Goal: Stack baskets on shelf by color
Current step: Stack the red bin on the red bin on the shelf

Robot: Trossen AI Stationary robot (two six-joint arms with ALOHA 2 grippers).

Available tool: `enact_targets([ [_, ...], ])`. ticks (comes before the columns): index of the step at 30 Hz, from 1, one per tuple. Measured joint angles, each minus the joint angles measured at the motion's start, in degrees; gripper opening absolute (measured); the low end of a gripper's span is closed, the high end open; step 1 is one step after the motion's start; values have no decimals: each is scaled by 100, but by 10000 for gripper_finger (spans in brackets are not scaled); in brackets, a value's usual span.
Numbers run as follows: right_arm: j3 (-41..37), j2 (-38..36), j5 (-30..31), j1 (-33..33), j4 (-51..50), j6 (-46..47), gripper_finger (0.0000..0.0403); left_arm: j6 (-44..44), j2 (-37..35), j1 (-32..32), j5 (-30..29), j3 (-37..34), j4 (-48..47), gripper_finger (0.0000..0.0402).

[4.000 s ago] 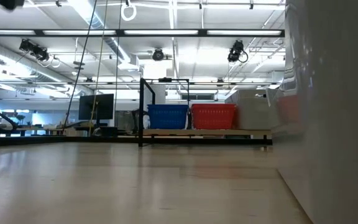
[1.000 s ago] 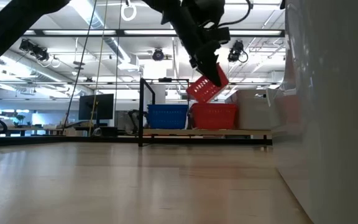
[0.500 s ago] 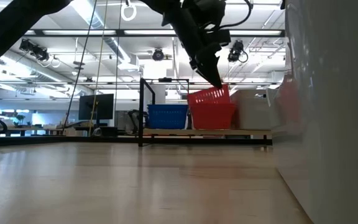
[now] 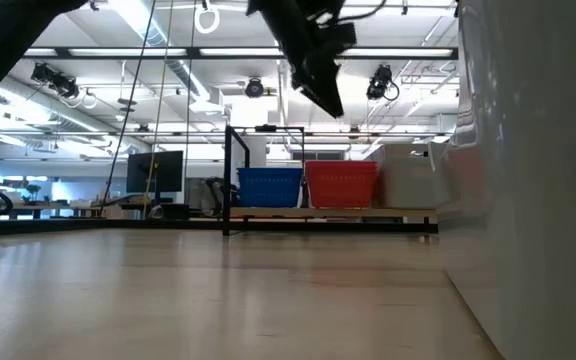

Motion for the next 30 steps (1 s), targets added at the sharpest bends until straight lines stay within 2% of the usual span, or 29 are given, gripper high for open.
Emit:
enact_targets([
  [2,0,-2,-6,0,-70,-74,187,-216,-170,-52,228,0,-131,105],
  [6,0,-1,-26,0,-257,-206,187,-540,-403,-253,1551,4,-256,102],
  [8,0,0,15,0,-269,-288,187,-566,-387,-380,1861,5,-312,96],
  [13,0,-1,90,0,-249,-341,187,-271,-1,-539,1692,-12,-536,82],
  [21,0,0,63,0,-210,-227,187,-222,587,-307,1294,-20,-529,77],
  [30,0,0,77,0,-194,-86,187,-208,669,0,1244,-20,-262,79],
])
